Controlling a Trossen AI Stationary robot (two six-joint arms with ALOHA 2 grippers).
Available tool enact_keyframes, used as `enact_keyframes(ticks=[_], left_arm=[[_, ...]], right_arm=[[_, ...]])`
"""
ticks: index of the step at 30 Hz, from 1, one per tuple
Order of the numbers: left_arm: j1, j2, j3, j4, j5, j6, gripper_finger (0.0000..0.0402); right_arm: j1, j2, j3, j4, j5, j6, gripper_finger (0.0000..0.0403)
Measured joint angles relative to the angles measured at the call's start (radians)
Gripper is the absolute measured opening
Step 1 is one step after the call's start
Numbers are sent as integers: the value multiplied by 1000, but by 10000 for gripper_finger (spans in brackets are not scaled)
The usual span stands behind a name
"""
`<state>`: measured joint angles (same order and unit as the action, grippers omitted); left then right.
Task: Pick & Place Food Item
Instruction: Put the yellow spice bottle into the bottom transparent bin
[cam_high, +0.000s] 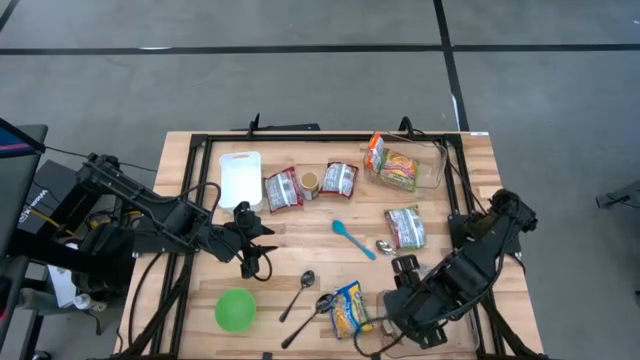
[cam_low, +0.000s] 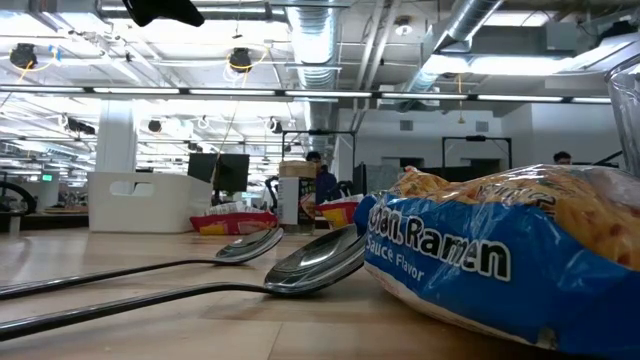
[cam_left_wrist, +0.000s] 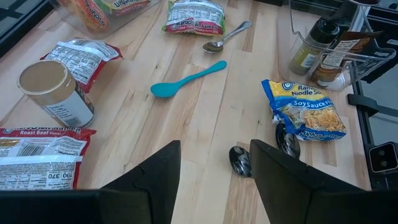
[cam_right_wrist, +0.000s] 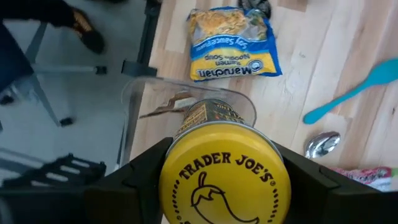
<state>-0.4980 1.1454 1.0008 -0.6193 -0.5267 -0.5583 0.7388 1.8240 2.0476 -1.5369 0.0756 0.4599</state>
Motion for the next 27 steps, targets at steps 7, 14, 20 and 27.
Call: enact_keyframes(ticks=[7, 14, 20, 27], left_arm=[[0, 0, 0, 0, 0, 0, 186], [0, 0, 0, 0, 0, 0, 186], [0, 0, 0, 0, 0, 0, 186], [0, 0, 0, 0, 0, 0, 186]], right_arm=[[61, 0, 0, -27, -7, -161, 222], [137, 0, -1, -35, -9, -297, 223], [172, 0, -5, -34, -24, -285, 227], [204, 0, -8, -34, -32, -215, 219]])
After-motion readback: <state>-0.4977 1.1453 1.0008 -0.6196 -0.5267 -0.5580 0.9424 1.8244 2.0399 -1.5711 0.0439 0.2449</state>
